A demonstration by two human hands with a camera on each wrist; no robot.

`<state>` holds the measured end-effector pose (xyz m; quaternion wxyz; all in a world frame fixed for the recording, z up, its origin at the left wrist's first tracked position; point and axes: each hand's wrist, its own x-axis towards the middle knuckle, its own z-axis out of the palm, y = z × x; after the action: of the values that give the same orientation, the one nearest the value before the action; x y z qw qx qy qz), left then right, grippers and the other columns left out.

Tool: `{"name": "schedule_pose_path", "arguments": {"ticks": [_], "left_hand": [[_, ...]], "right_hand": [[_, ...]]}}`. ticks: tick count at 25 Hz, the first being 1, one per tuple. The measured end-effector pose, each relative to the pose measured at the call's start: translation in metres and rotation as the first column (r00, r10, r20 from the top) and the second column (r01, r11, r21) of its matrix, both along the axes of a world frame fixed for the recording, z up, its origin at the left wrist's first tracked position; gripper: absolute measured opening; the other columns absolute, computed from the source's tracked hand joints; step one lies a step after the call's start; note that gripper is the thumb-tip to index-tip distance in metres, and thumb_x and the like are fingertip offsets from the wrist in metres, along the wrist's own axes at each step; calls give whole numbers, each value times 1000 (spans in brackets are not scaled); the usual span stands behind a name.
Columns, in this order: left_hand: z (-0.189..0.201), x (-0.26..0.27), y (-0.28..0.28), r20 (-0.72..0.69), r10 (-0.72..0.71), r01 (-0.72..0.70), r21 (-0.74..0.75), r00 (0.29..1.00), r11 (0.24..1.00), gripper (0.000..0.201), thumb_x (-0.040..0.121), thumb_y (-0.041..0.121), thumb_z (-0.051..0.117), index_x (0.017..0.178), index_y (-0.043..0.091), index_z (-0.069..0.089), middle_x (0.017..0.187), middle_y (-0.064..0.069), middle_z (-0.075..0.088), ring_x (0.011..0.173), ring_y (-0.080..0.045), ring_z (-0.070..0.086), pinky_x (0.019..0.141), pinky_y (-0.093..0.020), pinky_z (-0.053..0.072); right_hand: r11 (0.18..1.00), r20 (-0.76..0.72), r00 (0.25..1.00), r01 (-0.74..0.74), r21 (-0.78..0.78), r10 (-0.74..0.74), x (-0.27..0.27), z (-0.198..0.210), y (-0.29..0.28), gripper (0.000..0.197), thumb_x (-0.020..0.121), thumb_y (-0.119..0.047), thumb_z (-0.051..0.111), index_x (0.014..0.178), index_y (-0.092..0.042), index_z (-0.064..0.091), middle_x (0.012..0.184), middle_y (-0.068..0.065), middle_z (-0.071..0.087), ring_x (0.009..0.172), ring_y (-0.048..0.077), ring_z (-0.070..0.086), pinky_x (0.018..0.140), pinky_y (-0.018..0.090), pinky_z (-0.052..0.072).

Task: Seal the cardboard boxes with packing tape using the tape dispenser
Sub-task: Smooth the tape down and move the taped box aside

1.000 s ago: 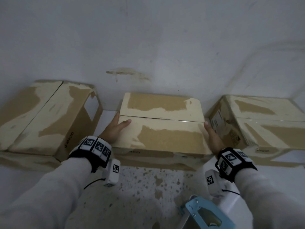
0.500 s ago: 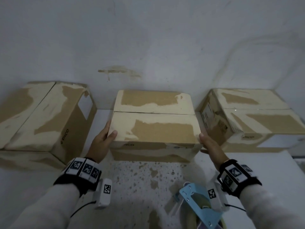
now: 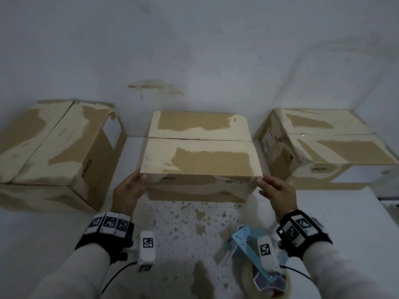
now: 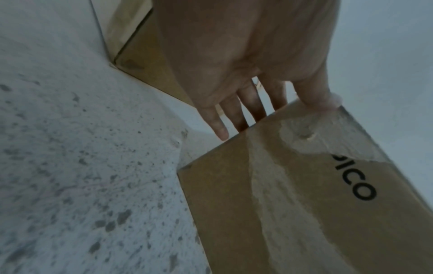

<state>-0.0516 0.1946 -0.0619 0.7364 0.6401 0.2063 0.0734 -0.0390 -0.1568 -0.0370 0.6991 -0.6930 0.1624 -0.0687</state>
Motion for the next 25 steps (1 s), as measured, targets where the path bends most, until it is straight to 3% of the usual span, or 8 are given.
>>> {"name": "schedule_pose_path", "arguments": {"ticks": [3,9,13,19,21,23,25], "left_hand": [[5,-3,-4,17,68,-66,-91,998,994,36,90,17,58,126,14,54,112,0,61,106,-19,57,93,-35,46],[4,-4,-4,-12,104,-105,-175,994,979,9,93,16,54,97,22,60,99,1,64,92,-12,61,73,-23,53],[2,-5,-3,-30,107,-111,-220,994,969,10,95,19,51,96,21,61,102,1,64,96,-13,61,71,-24,56],[7,-3,-4,-54,120,-129,-234,991,964,14,95,24,51,108,20,55,109,-1,62,102,-17,59,89,-33,46],[8,-2,-2,-62,133,-144,-229,989,963,7,93,23,54,98,25,50,103,-1,62,92,-13,62,84,-30,48],[10,-2,-3,-49,128,-135,-193,991,972,14,94,20,54,83,25,46,90,1,62,73,-6,62,70,-22,49],[13,-2,-5,-43,125,-130,-148,991,980,17,94,18,54,78,22,49,87,0,63,75,-9,61,71,-23,48]], "right_hand": [[999,-1,1000,-23,42,23,-1,-4,-2,33,81,-5,67,107,-25,64,105,1,65,97,19,61,77,28,59],[996,-17,999,40,83,-39,-3,-3,0,12,82,-3,65,81,-15,66,94,6,66,100,27,60,67,21,58],[990,-54,999,2,142,6,-6,-2,-1,8,86,-7,60,84,-13,65,93,8,66,99,26,60,81,36,53],[978,-103,993,-38,206,60,-3,-1,-2,7,91,-16,56,84,-18,56,97,4,64,98,18,60,86,40,49],[975,-90,996,8,220,12,-1,0,-2,15,90,-14,56,83,-21,46,97,5,62,95,19,60,83,39,49],[980,-60,998,34,194,-23,0,0,-2,22,90,-12,57,78,-20,41,92,5,62,91,21,61,78,37,50],[991,-49,998,41,129,-35,-2,0,0,21,89,-12,59,74,-18,46,89,6,64,92,25,62,74,35,50]]}}
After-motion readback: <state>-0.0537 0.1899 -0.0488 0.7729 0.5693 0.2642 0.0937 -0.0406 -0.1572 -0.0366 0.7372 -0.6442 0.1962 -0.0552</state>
